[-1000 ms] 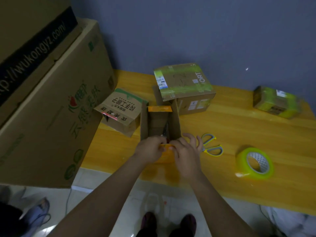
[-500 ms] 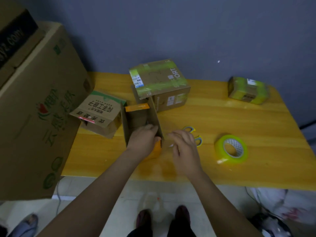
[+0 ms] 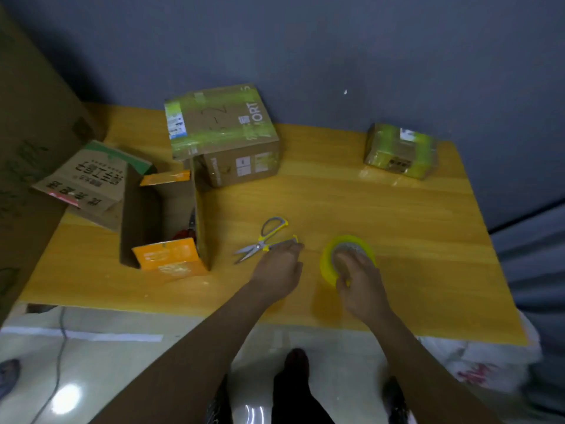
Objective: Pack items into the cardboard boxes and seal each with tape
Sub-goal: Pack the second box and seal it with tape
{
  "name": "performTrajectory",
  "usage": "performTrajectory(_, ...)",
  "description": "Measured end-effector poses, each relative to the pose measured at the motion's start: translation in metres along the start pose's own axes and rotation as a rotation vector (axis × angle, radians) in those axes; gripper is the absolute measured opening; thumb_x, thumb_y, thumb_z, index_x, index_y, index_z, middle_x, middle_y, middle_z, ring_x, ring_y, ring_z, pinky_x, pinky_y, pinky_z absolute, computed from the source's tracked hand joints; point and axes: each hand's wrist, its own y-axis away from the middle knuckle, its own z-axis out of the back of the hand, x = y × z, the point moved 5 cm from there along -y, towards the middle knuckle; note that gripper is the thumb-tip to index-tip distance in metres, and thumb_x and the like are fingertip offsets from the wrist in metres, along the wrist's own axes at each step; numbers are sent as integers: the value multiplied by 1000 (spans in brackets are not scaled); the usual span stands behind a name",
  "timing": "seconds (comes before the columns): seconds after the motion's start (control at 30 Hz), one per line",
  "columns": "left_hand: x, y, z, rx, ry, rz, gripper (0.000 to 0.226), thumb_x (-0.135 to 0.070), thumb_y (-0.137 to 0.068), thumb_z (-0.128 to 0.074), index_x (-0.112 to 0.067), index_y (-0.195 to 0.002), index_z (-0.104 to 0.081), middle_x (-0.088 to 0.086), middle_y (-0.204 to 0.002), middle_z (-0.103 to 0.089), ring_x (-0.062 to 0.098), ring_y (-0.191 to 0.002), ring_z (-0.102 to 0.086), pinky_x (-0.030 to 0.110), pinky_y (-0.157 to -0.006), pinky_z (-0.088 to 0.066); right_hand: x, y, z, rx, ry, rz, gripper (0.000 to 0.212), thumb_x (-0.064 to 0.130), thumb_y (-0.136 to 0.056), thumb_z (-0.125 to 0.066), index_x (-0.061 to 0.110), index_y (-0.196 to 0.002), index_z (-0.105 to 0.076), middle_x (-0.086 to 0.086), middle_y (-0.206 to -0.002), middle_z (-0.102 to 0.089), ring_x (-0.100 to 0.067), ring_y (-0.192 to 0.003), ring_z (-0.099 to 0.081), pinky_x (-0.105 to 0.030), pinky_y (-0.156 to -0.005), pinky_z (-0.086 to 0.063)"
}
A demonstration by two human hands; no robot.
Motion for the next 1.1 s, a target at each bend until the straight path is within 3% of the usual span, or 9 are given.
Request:
performTrajectory(0.07, -3, -11, -21, 47, 68, 87, 47, -18, -98, -45, -10, -144, -36, 12, -147, -40, 26, -135, -37, 34, -105, -35, -16, -3, -9, 178, 149, 13, 57, 21, -83, -63, 14, -137, -46, -6, -143, -43, -28, -138, -35, -44, -111, -27)
performTrajectory(0.13, -7, -19, -39, 77, 110, 145, 51, -17, -99, -45, -9, -147, -30, 12, -149, -37, 24, -137, -35, 33, -106, -32, -29, -9, -17, 283, 289, 36, 57, 34, -89, -57, 18, -139, -35, 0, -144, -37, -22, -141, -27, -46, -115, -13)
performTrajectory(0.27, -15, -32, -62, 102, 183, 202, 62, -13, -98, -46, -5, -151, -16, 12, -156, -24, 23, -142, -27, 27, -109, -22, -39, -18, -28, 344, 393, 117, 43, 41, -93, -50, 19, -130, -43, -1, -135, -46, -22, -136, -31, -48, -112, -7)
performTrajectory(0.4, -14, -51, -66, 126, 312, 214, 72, 4, -90, -46, -1, -151, -9, 13, -159, -15, 22, -145, -20, 19, -109, -16, -38, -20, -32, 357, 361, 169, 50, 40, -93, -47, 24, -141, -42, 1, -137, -52, -19, -133, -38, -40, -107, 1)
performTrajectory(0.53, -23, -75, -61, 91, 432, 114, 66, 16, -82, -46, 5, -144, -28, 11, -151, -28, 20, -141, -28, 7, -102, -19, -43, -22, -31, 320, 289, 161, 48, 38, -92, -50, 25, -139, -46, 1, -137, -53, -19, -132, -41, -41, -109, 4)
performTrajectory(0.67, -20, -90, -70, 22, 497, 90, 42, 3, -83, -58, 0, -124, -56, 16, -123, -60, 26, -113, -57, 11, -80, -35, -46, -23, -32, 335, 254, 144, 44, 40, -94, -48, 26, -135, -49, 5, -131, -55, -16, -128, -44, -43, -112, 4)
performTrajectory(0.77, -17, -90, -77, -42, 476, 96, 39, 8, -81, -57, 0, -119, -60, 16, -115, -64, 23, -105, -59, 7, -77, -35, -48, -21, -32, 313, 228, 160, 41, 38, -92, -49, 25, -131, -53, 5, -127, -58, -16, -126, -46, -42, -111, 5)
performTrajectory(0.87, -14, -89, -79, -88, 474, 135, 35, 9, -82, -51, 0, -113, -63, 17, -111, -66, 27, -105, -61, 17, -81, -38, -50, -20, -29, 286, 247, 170, 38, 35, -92, -49, 24, -128, -55, 3, -125, -58, -19, -125, -45, -43, -109, 4)
performTrajectory(1.1, -10, -87, -68, -203, 550, 221, 13, 0, -89, -58, -2, -98, -66, 13, -99, -69, 24, -95, -62, 24, -78, -42, -57, -18, -3, 249, 81, 81, 43, 33, -100, -43, 24, -142, -42, 1, -132, -54, -19, -128, -43, -41, -112, 2)
